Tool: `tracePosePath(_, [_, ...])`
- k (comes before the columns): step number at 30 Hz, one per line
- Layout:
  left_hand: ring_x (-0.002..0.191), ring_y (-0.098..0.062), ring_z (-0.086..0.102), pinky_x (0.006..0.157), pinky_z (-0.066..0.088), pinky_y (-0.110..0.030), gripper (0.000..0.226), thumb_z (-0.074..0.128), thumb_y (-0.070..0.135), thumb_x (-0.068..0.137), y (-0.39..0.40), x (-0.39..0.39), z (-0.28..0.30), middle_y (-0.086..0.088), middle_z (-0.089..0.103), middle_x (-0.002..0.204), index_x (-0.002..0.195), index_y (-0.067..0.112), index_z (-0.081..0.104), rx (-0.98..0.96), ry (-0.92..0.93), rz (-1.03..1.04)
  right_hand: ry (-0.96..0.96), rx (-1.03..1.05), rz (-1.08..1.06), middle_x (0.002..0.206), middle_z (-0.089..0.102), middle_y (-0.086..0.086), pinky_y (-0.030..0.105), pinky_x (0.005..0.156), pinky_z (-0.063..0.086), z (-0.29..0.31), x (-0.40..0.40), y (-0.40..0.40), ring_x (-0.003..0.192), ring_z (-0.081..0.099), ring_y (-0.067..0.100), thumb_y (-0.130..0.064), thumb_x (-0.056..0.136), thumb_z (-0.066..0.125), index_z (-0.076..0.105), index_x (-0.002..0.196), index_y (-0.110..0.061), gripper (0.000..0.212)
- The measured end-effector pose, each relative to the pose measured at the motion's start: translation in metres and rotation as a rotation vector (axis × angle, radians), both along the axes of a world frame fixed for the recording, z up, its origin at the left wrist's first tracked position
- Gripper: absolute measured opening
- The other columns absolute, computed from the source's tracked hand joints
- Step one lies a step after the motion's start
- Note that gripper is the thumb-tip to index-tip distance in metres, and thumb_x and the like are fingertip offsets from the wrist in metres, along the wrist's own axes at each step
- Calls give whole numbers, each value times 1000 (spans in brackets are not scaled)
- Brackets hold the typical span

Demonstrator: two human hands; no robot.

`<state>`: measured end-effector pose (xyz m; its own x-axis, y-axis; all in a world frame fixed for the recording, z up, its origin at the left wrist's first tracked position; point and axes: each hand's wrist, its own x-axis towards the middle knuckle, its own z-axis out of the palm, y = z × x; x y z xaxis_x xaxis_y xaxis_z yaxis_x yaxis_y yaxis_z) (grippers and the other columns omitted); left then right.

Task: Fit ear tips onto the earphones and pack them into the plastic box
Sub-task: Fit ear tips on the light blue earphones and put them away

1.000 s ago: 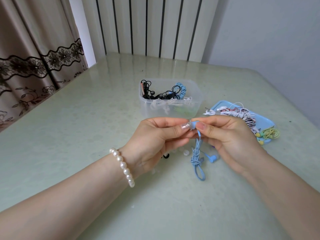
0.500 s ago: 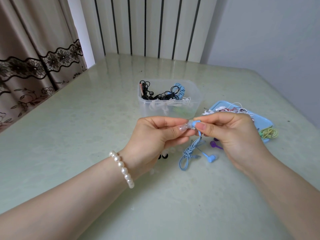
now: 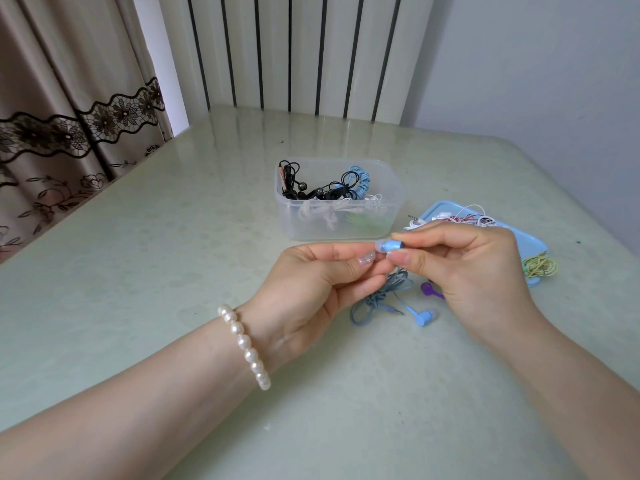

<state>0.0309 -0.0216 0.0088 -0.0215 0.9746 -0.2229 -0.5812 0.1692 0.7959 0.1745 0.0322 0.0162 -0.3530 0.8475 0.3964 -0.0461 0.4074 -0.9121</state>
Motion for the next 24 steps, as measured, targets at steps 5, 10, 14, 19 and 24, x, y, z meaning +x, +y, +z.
tracePosePath(5, [78, -15, 70, 72, 57, -22, 23, 51, -11, 82, -1, 1, 0, -14, 72, 88, 96, -4, 67, 17, 27, 11, -22, 27, 17, 68, 72, -11, 11, 64, 49, -1, 1, 1, 65, 68, 3, 9, 65, 69, 69, 77, -10, 22])
tracePosePath(10, [81, -15, 70, 76, 56, -22, 23, 49, -11, 83, -2, 2, 3, -14, 72, 90, 95, -4, 67, 32, 47, -3, -39, 70, -17, 67, 71, -12, 11, 64, 50, -2, 1, 3, 64, 68, 3, 9, 67, 70, 69, 74, -13, 24])
tracePosePath(14, [82, -14, 70, 79, 55, -22, 25, 47, -12, 84, -3, 4, 3, -13, 72, 92, 97, -5, 67, 29, 48, -6, -86, 134, -92, 67, 71, -12, 10, 56, 46, -7, 0, 3, 62, 66, 5, 2, 67, 74, 69, 69, -23, 26])
tracePosePath(19, [85, -13, 66, 83, 53, -23, 26, 48, -8, 85, -3, 3, 3, -8, 72, 95, 99, 1, 68, -26, 1, -51, -120, 271, -192, 73, 68, -19, 15, 62, 46, -14, -2, 4, 67, 61, 6, -16, 64, 73, 70, 84, -25, 23])
tracePosePath(24, [83, -16, 64, 85, 52, -26, 25, 47, -6, 84, -3, -1, 4, -10, 71, 90, 92, -1, 70, -53, -68, -81, -138, 313, -168, 74, 66, -24, 12, 60, 46, -13, -1, 5, 68, 61, 2, -13, 66, 72, 69, 85, -23, 22])
